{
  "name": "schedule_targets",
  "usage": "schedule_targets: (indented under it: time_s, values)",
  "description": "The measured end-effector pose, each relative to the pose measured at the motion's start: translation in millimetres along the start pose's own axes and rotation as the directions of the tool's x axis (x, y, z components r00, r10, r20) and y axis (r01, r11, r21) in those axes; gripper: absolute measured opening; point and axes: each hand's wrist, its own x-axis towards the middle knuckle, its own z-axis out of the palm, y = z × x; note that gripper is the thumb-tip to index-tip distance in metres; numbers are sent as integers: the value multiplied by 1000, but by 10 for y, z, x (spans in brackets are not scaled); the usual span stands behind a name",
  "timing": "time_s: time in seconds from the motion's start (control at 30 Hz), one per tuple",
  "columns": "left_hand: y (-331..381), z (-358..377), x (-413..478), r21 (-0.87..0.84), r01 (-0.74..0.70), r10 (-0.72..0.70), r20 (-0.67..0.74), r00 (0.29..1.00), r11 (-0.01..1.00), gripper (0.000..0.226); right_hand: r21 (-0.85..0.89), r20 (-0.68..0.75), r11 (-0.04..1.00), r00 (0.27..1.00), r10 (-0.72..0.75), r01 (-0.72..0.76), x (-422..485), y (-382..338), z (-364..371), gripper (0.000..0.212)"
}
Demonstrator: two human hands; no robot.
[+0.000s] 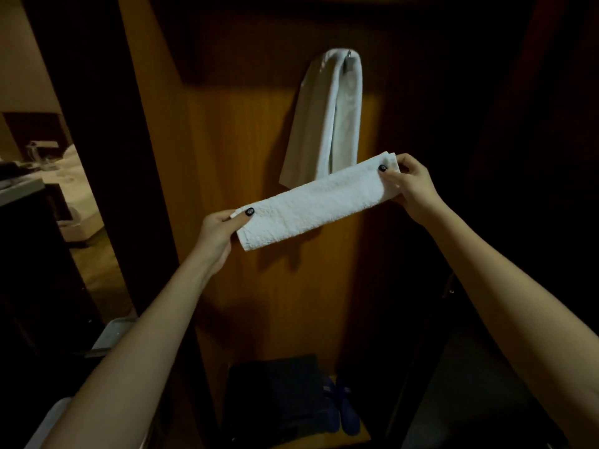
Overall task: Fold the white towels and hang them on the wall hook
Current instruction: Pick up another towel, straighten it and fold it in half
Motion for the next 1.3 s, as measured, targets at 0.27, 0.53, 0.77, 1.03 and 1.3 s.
schedule_targets:
  time_s: [0.27,0.53,0.77,1.03,1.3]
  values:
    - [680,228,471,134,-161,139,163,977,978,18,-82,-115,995,991,-72,63,279,-408,-249,21]
    - [1311,375,1080,195,-201,129,331,935,960,27,-5,-95,981,976,-195,195,811,-897,-384,27]
    - [1836,696,1816,159,-386,342,246,907,909,22,21,-122,956,950,-289,293,1734,-1217,-499,26]
    - [1991,991,2809,-8,-330,326,174,929,944,20,88,-92,975,976,-197,205,2899,-1064,-554,16]
    - [1391,1166,3170,-267,-205,234,79,969,942,18,280,-101,960,995,4,24,3133,-489,-357,19]
